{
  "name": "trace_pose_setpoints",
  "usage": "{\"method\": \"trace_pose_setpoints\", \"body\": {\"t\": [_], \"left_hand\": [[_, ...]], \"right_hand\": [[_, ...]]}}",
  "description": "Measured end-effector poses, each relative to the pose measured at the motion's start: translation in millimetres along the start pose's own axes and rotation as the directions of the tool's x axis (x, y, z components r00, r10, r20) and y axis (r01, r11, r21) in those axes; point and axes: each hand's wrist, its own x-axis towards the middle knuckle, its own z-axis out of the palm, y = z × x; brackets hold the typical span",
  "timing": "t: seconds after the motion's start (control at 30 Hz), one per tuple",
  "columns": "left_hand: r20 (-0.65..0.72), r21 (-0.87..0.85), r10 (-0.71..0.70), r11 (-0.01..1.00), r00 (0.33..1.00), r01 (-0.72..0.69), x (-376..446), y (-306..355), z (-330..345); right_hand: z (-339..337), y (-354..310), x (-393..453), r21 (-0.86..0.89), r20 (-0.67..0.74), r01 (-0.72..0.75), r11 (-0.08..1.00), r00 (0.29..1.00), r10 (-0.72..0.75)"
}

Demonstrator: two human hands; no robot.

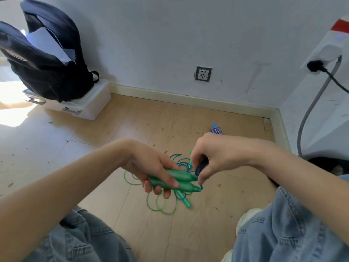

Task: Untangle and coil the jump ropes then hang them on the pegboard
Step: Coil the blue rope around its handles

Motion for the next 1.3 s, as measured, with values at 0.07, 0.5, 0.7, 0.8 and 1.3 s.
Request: {"method": "trace_pose_setpoints", "body": {"t": [0.07, 0.5, 0.7, 0.8, 1.3], "left_hand": [[-0.010, -0.012, -0.003, 1.000, 1.000, 0.003, 0.2, 2.0, 1.2], [-0.144, 0.085, -0.083, 0.992, 0.986, 0.096, 24.9, 0.0, 11.0], [0.254, 0.079, 0.157, 0.980, 0.954, -0.183, -9.4, 9.4, 3.9], [0.199, -0.131, 0.444, 0.896, 0.874, -0.425, -28.6, 15.5, -6.7], [-0.914, -0.042, 0.038, 0.981, 0.404, -0.188, 0.6, -8.8, -39.8]], "right_hand": [[-1.3, 2.1, -1.2, 0.005, 0.008, -0.021, 1.000, 1.000, 0.021], [29.7, -6.0, 21.5, -0.316, 0.081, 0.116, 0.942, 0.992, -0.095], [-0.7, -0.6, -5.3, 0.572, 0.002, 0.146, 0.807, 0.984, -0.179], [-14.2, -1.4, -12.9, 0.825, -0.264, 0.308, 0.474, 0.951, -0.158], [12.1, 7.5, 5.0, 0.889, -0.202, 0.051, 0.456, 0.935, 0.290]]}}
